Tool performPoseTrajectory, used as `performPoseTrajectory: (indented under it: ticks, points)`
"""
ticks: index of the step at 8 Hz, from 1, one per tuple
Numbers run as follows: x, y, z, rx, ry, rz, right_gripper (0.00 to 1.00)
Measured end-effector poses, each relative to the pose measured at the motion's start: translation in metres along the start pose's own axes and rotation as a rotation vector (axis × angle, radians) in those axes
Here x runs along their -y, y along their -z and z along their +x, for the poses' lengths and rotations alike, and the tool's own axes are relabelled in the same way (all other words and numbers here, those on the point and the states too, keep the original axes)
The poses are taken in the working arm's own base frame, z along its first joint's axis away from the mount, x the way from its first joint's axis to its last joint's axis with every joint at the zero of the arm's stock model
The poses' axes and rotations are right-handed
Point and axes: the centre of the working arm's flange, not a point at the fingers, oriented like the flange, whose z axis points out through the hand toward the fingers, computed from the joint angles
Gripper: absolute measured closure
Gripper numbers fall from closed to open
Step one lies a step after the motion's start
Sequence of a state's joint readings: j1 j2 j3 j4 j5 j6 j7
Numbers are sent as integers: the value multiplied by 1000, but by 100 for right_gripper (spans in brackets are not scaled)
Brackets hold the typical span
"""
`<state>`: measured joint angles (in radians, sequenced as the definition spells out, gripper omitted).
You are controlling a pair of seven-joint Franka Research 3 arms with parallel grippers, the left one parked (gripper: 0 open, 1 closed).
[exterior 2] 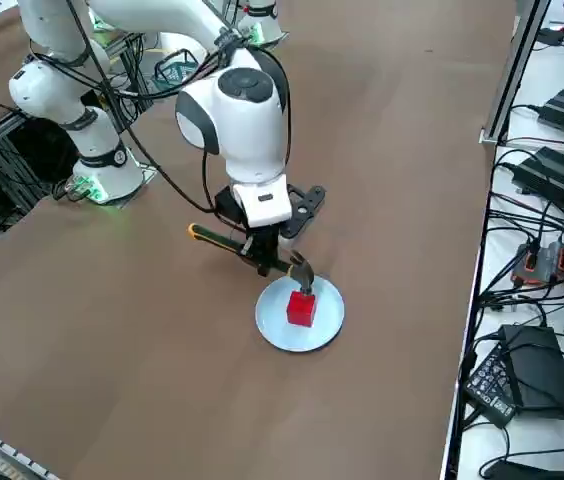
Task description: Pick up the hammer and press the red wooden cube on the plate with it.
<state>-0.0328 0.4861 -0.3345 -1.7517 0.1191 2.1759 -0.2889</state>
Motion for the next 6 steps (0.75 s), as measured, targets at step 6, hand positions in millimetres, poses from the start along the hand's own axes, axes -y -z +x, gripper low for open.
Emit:
performPoseTrajectory:
  ticks: [6]
  points:
    - [25,31,8,-28,50,8,79]
